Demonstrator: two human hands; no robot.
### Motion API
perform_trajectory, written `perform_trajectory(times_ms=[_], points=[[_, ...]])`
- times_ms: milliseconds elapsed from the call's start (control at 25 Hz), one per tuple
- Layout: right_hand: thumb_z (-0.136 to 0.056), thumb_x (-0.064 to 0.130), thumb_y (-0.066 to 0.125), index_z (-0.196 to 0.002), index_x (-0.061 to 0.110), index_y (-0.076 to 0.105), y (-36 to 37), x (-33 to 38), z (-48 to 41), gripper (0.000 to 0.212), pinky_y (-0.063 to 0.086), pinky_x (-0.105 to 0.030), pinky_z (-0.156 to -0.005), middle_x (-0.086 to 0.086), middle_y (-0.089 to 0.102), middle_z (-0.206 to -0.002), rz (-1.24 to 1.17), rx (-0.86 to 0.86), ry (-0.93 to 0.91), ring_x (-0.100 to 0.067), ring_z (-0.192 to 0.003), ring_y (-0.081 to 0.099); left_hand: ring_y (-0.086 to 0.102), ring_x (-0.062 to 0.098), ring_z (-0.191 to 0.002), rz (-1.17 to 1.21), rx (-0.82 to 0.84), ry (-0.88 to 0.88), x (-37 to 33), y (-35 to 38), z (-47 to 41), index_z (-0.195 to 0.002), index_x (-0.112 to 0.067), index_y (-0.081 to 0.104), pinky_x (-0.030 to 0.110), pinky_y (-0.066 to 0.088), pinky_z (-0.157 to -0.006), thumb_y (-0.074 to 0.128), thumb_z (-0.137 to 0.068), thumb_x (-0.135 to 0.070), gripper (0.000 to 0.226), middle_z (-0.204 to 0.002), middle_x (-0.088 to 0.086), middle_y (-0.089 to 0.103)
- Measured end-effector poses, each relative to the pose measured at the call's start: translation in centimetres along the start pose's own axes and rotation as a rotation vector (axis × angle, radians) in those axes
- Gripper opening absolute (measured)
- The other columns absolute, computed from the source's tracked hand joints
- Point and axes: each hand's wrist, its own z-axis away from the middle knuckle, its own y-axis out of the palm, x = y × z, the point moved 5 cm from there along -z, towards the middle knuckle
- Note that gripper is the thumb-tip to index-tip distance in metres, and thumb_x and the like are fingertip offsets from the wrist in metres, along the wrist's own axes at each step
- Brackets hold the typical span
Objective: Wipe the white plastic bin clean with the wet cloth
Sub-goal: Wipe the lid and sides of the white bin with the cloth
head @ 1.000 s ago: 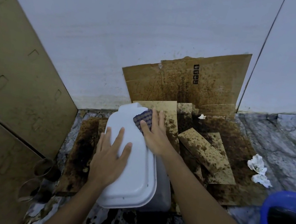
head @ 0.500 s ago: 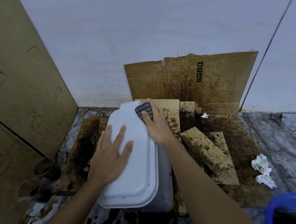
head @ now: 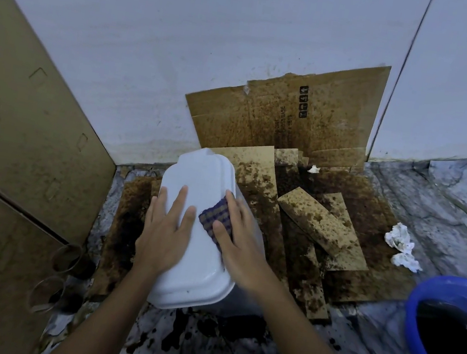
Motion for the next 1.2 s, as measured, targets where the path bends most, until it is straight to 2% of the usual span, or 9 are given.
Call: perform_trajectory(times_ms=[160, 320, 480, 640, 840, 1000, 1200], points=[[-0.102, 0.060, 0.030, -0.151, 0.060, -0.006, 1.8, -0.1, 4.4, 0.061, 0.020, -0.025, -0.115, 0.028, -0.019, -0.161, -0.025, -0.026, -0.013, 0.005, -0.148, -0.004, -0.005, 0.016, -0.156, 0.012, 0.001, -0.005, 0.7, -0.1, -0.1, -0.154, -0.057, 0.005, 0.059, 0.015, -0.120, 0.016, -0.096, -0.073, 0.061, -0.169, -0.012, -0.006], [-0.104, 0.055, 0.029, -0.152, 0.057, -0.005, 2.9, -0.3, 6.7, 0.059, 0.019, -0.026, -0.119, 0.032, -0.022, -0.159, 0.014, -0.183, -0.057, 0.010, -0.148, -0.013, -0.006, 0.015, -0.156, 0.009, -0.005, -0.008, 0.1, 0.0, 0.1, -0.154, -0.057, 0.006, 0.059, 0.014, -0.120, 0.018, -0.099, -0.069, 0.058, -0.169, -0.014, -0.007], [-0.104, 0.055, 0.023, -0.153, 0.056, -0.006, 2.2, -0.5, 5.8, 0.056, 0.020, -0.027, -0.118, 0.031, -0.024, -0.159, 0.086, -0.244, -0.037, 0.004, -0.149, -0.011, -0.007, 0.015, -0.156, 0.009, 0.006, -0.001, -0.3, 0.3, 0.0, -0.152, -0.060, 0.004, 0.058, 0.015, -0.120, 0.015, -0.094, -0.075, 0.061, -0.169, -0.014, -0.008], [-0.104, 0.057, 0.021, -0.154, 0.052, -0.006, 0.4, -0.9, 1.8, 0.058, 0.017, -0.045, -0.124, 0.027, -0.022, -0.162, 0.085, -0.155, 0.028, -0.011, -0.154, -0.007, -0.007, 0.014, -0.156, -0.001, 0.015, -0.010, -0.6, 0.3, 0.2, -0.152, -0.061, 0.004, 0.059, 0.015, -0.119, 0.016, -0.095, -0.074, 0.060, -0.168, -0.016, -0.009], [-0.107, 0.051, 0.022, -0.158, 0.043, -0.006, -1.5, 0.8, -4.4, 0.059, 0.007, -0.048, -0.122, 0.010, -0.017, -0.167, 0.113, -0.067, 0.073, -0.025, -0.155, -0.005, -0.007, 0.013, -0.156, 0.012, 0.011, -0.012, -0.2, 0.1, 0.1, -0.152, -0.061, 0.006, 0.059, 0.014, -0.119, 0.018, -0.096, -0.073, 0.059, -0.168, -0.017, -0.008], [-0.105, 0.055, 0.026, -0.157, 0.047, 0.007, -2.7, 0.8, -10.1, 0.056, 0.011, -0.056, -0.123, 0.006, -0.015, -0.168, 0.127, -0.050, 0.131, -0.038, -0.154, -0.003, -0.007, 0.014, -0.156, 0.017, 0.017, -0.013, -0.3, 0.1, -0.2, -0.153, -0.059, 0.006, 0.057, 0.013, -0.120, 0.019, -0.097, -0.071, 0.059, -0.169, -0.016, -0.008], [-0.104, 0.056, 0.026, -0.156, 0.048, 0.016, -4.1, 0.7, -14.1, 0.054, 0.020, -0.055, -0.121, 0.007, -0.013, -0.168, 0.182, -0.034, 0.147, -0.038, -0.154, 0.005, -0.009, 0.015, -0.156, 0.009, 0.023, -0.006, -1.3, 0.2, -0.1, -0.154, -0.057, 0.006, 0.054, 0.013, -0.121, 0.018, -0.096, -0.072, 0.061, -0.169, -0.015, -0.009]])
